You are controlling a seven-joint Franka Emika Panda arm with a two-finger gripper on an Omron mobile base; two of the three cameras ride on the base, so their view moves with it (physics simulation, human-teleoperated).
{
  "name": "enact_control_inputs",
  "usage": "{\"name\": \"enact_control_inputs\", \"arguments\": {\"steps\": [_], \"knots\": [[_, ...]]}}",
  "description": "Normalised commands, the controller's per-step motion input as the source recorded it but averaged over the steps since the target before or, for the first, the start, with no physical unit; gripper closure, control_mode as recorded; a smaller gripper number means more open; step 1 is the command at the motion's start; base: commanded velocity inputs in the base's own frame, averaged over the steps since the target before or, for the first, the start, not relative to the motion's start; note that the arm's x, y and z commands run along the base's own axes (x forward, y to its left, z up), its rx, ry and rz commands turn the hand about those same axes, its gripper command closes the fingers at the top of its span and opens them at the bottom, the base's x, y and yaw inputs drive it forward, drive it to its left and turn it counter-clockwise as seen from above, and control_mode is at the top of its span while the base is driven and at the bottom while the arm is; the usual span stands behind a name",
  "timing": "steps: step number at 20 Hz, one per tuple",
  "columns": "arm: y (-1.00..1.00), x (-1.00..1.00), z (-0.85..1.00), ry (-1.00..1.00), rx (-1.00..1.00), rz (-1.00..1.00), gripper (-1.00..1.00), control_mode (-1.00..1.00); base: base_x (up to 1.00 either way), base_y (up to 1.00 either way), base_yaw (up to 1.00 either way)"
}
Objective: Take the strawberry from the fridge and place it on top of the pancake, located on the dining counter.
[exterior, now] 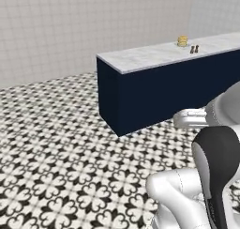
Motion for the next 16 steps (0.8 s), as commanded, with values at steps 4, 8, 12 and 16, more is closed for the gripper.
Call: {"name": "enact_control_inputs", "arguments": {"steps": [4, 8, 12, 16], "knots": [[0.00, 0.00, 0.00, 0.00, 0.00, 0.00, 1.00, 1.00, 1.00, 0.20, 0.10], [0.00, 0.00, 0.00, 0.00, 0.00, 0.00, 1.00, 1.00, 1.00, 0.32, 0.04], [0.00, 0.00, 0.00, 0.00, 0.00, 0.00, 1.00, 1.00, 1.00, 0.62, 0.00], [0.00, 0.00, 0.00, 0.00, 0.00, 0.00, 1.00, 1.00, 1.00, 0.62, -0.01]]}}
